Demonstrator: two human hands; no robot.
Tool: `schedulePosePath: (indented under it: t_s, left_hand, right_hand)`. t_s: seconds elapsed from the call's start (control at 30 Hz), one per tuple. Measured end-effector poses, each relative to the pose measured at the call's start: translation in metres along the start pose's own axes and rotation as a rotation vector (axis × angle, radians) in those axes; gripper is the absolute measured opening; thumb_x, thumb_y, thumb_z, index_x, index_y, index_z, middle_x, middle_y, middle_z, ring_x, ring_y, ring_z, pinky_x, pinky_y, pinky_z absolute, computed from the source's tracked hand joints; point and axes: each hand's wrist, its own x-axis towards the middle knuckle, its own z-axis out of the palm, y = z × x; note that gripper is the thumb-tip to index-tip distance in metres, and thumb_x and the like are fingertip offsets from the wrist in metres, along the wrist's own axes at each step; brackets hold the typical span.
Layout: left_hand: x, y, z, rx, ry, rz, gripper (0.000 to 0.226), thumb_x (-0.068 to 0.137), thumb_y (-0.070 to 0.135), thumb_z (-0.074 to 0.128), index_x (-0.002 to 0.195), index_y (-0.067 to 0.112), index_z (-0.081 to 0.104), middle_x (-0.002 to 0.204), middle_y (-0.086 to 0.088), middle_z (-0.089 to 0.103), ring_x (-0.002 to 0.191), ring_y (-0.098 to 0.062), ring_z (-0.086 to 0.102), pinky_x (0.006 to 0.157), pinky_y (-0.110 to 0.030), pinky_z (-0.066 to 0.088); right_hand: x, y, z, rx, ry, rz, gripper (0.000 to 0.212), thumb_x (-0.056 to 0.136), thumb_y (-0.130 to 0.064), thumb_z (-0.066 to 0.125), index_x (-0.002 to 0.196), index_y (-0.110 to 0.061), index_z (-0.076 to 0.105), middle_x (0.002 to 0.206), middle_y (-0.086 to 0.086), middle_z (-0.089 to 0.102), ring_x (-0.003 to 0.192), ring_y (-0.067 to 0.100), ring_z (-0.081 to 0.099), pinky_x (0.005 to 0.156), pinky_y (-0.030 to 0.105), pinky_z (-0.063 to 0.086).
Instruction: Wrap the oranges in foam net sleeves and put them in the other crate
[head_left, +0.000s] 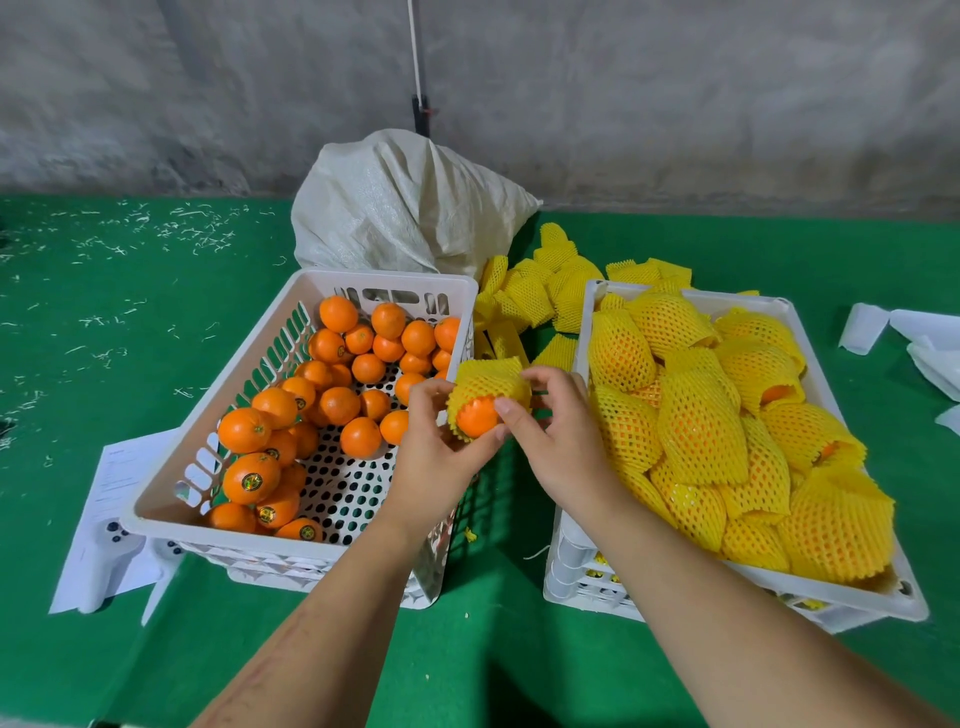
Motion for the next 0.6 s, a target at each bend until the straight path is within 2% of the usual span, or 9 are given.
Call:
schedulePosePath:
  t_s: [0.07,0.13,0.2,0.27,0.33,0.37,0.47,0.53,0.6]
  left_hand:
    - [-0.0004,-0.001,-0.0019,-0.012,-0.014,0.014,0.062,0.084,0.045,0.088,0.127,0.04,0.045,0.12,0.019,0.061,0.106,-0.015,0.07,0.077,-0.027,0.058]
    - [-0.0024,-0.0004,0.0006,0.056,-0.104,0.037,0.064,0.082,0.043,0.088,0.126,0.037,0.043,0.115,0.019,0.059,0.098,-0.014,0.07,0.07,-0.027,0.057]
    - [-0.0047,-0.0012,0.0045,0.165,-0.192,0.069,0.066,0.08,0.045,0.089,0.123,0.037,0.039,0.105,0.017,0.057,0.085,-0.012,0.066,0.063,-0.033,0.056]
    - [-0.0058,-0.0017,0.0056,0.222,-0.217,0.113,0.066,0.079,0.045,0.088,0.12,0.041,0.037,0.098,0.022,0.053,0.079,-0.007,0.059,0.062,-0.025,0.049]
    - [-0.0057,-0.0025,0.0043,0.184,-0.201,0.127,0.064,0.081,0.041,0.088,0.12,0.04,0.037,0.102,0.025,0.054,0.087,-0.006,0.06,0.068,-0.015,0.047]
    - [-0.0053,-0.0022,0.0033,0.149,-0.178,0.113,0.063,0.082,0.039,0.088,0.121,0.039,0.038,0.106,0.024,0.055,0.092,-0.008,0.063,0.071,-0.015,0.048]
    - [-0.0024,-0.0011,0.0007,0.042,-0.05,0.044,0.062,0.083,0.042,0.089,0.121,0.044,0.039,0.116,0.014,0.056,0.098,-0.015,0.067,0.075,-0.025,0.055]
    - [-0.0005,-0.0002,-0.0009,-0.001,0.017,0.021,0.068,0.083,0.046,0.089,0.129,0.046,0.039,0.129,0.005,0.056,0.107,-0.017,0.068,0.082,-0.03,0.058]
    - [0.0015,0.0003,-0.0023,-0.004,0.016,-0.013,0.079,0.083,0.051,0.088,0.144,0.045,0.038,0.143,0.005,0.056,0.125,-0.015,0.064,0.098,-0.037,0.056]
  right_hand:
    - [0.0011,0.0023,0.0004,-0.06,0.027,-0.009,0.038,0.093,-0.051,0.052,0.119,-0.027,0.064,0.115,-0.011,0.053,0.109,0.015,0.055,0.091,0.038,0.053]
    - [0.0012,0.0029,-0.0007,-0.06,0.078,0.027,0.03,0.092,-0.037,0.048,0.112,-0.022,0.066,0.109,-0.008,0.054,0.105,0.015,0.054,0.091,0.04,0.051]
    - [0.0011,0.0005,-0.0013,-0.027,0.086,0.066,0.023,0.089,-0.034,0.045,0.102,-0.027,0.062,0.103,-0.013,0.054,0.1,0.012,0.053,0.086,0.034,0.048]
    - [0.0017,-0.0017,-0.0008,-0.011,0.074,0.052,0.016,0.092,-0.038,0.045,0.097,-0.031,0.058,0.099,-0.02,0.051,0.096,0.003,0.051,0.079,0.025,0.043]
    - [0.0014,-0.0003,-0.0007,-0.027,0.089,0.015,0.009,0.099,-0.034,0.048,0.1,-0.03,0.057,0.098,-0.016,0.051,0.093,0.003,0.05,0.077,0.022,0.04]
    - [0.0008,0.0019,-0.0011,-0.044,0.098,0.002,0.008,0.101,-0.027,0.052,0.104,-0.027,0.059,0.1,-0.013,0.052,0.094,0.006,0.051,0.079,0.023,0.04]
    - [-0.0005,0.0042,-0.002,-0.091,0.067,-0.014,0.019,0.098,-0.008,0.059,0.112,-0.02,0.066,0.109,-0.007,0.056,0.103,0.014,0.056,0.085,0.028,0.047]
    - [-0.0025,0.0021,-0.0017,-0.077,0.01,-0.047,0.016,0.098,-0.01,0.063,0.11,-0.019,0.067,0.107,-0.006,0.06,0.099,0.014,0.061,0.084,0.029,0.052]
    - [-0.0049,0.0004,-0.0025,-0.01,-0.047,-0.077,0.01,0.096,-0.017,0.064,0.104,-0.022,0.065,0.102,-0.008,0.061,0.094,0.009,0.062,0.079,0.025,0.052]
